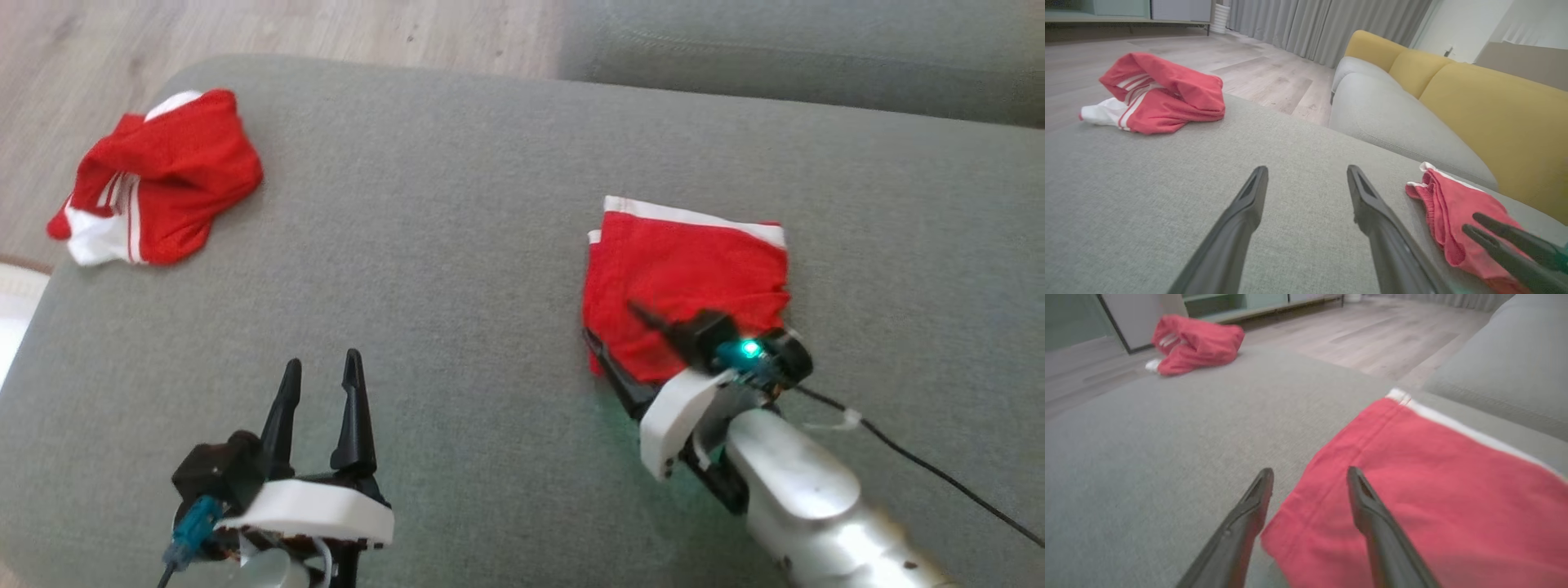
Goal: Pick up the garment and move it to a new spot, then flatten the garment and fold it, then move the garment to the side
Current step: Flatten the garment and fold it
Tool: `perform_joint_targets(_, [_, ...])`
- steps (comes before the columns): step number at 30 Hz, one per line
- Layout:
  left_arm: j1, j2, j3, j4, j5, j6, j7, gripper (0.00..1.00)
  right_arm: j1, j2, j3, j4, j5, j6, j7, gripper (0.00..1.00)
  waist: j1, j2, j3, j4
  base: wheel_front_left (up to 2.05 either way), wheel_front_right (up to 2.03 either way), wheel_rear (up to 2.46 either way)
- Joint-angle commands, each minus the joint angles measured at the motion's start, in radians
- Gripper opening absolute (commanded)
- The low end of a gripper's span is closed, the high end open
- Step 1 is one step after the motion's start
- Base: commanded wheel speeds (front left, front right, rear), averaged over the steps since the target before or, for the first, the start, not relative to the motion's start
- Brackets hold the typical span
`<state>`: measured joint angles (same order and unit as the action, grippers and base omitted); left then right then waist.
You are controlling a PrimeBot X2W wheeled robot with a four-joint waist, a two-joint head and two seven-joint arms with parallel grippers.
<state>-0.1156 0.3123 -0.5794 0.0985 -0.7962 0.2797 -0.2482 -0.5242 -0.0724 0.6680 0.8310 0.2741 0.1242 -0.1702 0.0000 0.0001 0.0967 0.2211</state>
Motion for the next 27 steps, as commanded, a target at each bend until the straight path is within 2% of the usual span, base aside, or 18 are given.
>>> perform_joint_targets(1, [-0.040,0.021,0.044,-0.024,0.013,-0.006,-0.010,1.00,-0.024,0.021,-0.013,-0.037,0.012,0.007,-0.022,1.00,0.0000,-0.0001,-0.012,-0.013,0.00,0.00,0.00])
perform_joint_targets(9, [-0.031,0.013,0.061,-0.001,0.029,-0.008,-0.012,1.00,0.068,0.022,-0.288,-0.129,-0.054,0.007,-0.074,1.00,0.0000,-0.0001,-0.063,-0.073,0.00,0.00,0.00])
perform_joint_targets(16, [0.011,-0.014,0.087,0.040,0.038,-0.019,-0.013,1.00,0.238,0.022,-0.522,-0.301,-0.125,0.007,-0.083,1.00,0.0000,-0.0001,-0.093,-0.110,0.00,0.00,0.00])
perform_joint_targets(22, [0.040,-0.036,0.117,0.075,0.062,-0.038,-0.013,1.00,0.388,0.022,-0.611,-0.448,-0.122,0.007,-0.070,1.00,0.0000,-0.0001,-0.107,-0.122,0.00,0.00,0.00])
perform_joint_targets(27, [0.063,-0.042,0.142,0.110,0.097,-0.051,-0.013,1.00,0.463,0.022,-0.616,-0.531,-0.110,0.007,-0.041,1.00,0.0000,-0.0001,-0.108,-0.135,0.00,0.00,0.00])
